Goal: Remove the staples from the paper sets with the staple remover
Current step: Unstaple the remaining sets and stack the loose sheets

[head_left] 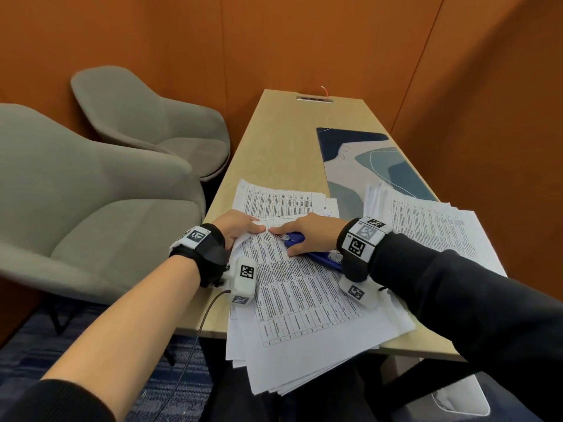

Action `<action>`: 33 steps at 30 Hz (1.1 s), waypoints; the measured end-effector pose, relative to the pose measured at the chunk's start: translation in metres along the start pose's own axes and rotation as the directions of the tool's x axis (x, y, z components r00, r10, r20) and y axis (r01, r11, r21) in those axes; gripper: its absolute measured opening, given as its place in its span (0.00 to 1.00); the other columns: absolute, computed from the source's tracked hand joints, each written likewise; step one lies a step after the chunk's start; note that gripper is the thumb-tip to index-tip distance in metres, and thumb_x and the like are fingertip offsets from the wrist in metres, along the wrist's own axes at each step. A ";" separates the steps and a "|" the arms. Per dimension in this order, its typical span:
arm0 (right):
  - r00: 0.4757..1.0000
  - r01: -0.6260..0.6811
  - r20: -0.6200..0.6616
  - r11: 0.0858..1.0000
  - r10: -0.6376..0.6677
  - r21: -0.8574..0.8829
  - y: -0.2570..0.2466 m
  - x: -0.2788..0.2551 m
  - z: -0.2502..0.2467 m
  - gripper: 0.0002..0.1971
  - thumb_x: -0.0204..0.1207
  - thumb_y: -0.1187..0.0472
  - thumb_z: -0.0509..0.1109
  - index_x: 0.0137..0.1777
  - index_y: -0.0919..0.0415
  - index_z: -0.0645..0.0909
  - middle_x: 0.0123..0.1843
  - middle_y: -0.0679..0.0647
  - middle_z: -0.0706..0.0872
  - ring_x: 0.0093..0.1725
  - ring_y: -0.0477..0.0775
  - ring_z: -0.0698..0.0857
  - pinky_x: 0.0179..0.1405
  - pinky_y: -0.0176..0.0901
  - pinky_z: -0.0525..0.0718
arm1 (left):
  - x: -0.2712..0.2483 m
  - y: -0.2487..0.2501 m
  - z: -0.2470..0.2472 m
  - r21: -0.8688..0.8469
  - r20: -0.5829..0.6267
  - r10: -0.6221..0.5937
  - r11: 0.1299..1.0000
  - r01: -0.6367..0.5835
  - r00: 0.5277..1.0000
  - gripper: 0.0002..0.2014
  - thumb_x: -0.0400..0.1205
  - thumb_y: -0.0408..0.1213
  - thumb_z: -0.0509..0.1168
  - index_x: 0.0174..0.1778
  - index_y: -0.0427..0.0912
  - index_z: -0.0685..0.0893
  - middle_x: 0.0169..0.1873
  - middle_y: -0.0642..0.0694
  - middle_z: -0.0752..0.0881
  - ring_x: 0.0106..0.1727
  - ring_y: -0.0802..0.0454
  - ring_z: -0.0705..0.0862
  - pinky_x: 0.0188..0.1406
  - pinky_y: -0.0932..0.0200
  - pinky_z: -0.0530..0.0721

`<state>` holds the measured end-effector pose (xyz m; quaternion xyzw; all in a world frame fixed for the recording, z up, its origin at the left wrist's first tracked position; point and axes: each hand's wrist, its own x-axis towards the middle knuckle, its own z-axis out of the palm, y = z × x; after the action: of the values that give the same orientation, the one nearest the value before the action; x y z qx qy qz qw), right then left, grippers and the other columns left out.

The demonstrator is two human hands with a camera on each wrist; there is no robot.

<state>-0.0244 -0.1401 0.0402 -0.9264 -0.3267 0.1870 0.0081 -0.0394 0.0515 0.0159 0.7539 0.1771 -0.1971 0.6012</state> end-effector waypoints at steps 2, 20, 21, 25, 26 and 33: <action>1.000 -0.010 0.009 1.000 0.010 -0.003 0.004 0.000 0.001 0.32 0.78 0.44 0.70 0.81 0.38 0.64 0.79 0.51 0.74 0.73 0.56 0.75 0.73 0.53 0.74 | 0.000 0.001 0.002 -0.023 0.000 -0.004 1.000 0.004 1.000 0.13 0.80 0.26 0.68 0.60 0.32 0.82 0.54 0.32 0.87 0.57 0.35 0.86 0.60 0.40 0.84; 0.999 -0.012 0.043 0.992 0.007 0.124 -0.001 0.009 -0.007 0.29 0.80 0.45 0.69 0.80 0.39 0.67 0.78 0.50 0.74 0.71 0.54 0.76 0.69 0.44 0.72 | 0.004 0.003 0.000 0.098 -0.025 -0.013 0.995 0.015 1.000 0.16 0.78 0.30 0.71 0.63 0.33 0.83 0.53 0.35 0.89 0.56 0.36 0.88 0.62 0.39 0.83; 0.998 -0.012 0.057 0.984 0.002 0.176 0.001 0.008 -0.011 0.28 0.80 0.45 0.69 0.80 0.40 0.69 0.78 0.48 0.75 0.70 0.52 0.76 0.71 0.43 0.69 | 0.006 0.003 0.000 0.091 -0.023 -0.008 0.996 0.010 1.000 0.17 0.78 0.29 0.71 0.63 0.32 0.82 0.54 0.35 0.89 0.56 0.36 0.88 0.62 0.38 0.83; 0.985 -0.075 0.166 0.767 -0.042 0.637 0.006 0.005 -0.010 0.24 0.83 0.56 0.67 0.79 0.52 0.72 0.45 0.59 0.86 0.34 0.50 0.84 0.45 0.44 0.87 | 0.002 0.000 0.002 0.064 -0.033 0.033 0.997 -0.031 0.999 0.17 0.78 0.25 0.70 0.63 0.30 0.82 0.55 0.33 0.88 0.57 0.35 0.87 0.63 0.39 0.83; 0.979 -0.095 0.193 0.688 -0.066 0.720 0.007 0.004 -0.008 0.24 0.84 0.58 0.67 0.79 0.55 0.71 0.38 0.63 0.84 0.28 0.54 0.83 0.33 0.44 0.87 | 0.001 0.000 0.002 0.061 -0.039 0.042 0.997 -0.040 0.998 0.17 0.78 0.25 0.70 0.63 0.30 0.83 0.55 0.33 0.88 0.57 0.36 0.87 0.63 0.39 0.83; 0.999 -0.004 0.052 0.986 -0.005 0.166 -0.007 0.003 -0.012 0.27 0.81 0.45 0.67 0.80 0.41 0.69 0.75 0.51 0.77 0.67 0.53 0.78 0.70 0.43 0.71 | -0.001 -0.003 0.001 0.013 -0.052 0.021 1.000 -0.021 0.998 0.14 0.80 0.41 0.70 0.56 0.36 0.82 0.46 0.41 0.88 0.45 0.45 0.88 0.44 0.50 0.86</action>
<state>-0.0222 -0.1315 0.0514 -0.9172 -0.3104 0.2376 0.0767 -0.0415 0.0512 0.0136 0.7642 0.1835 -0.1721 0.5939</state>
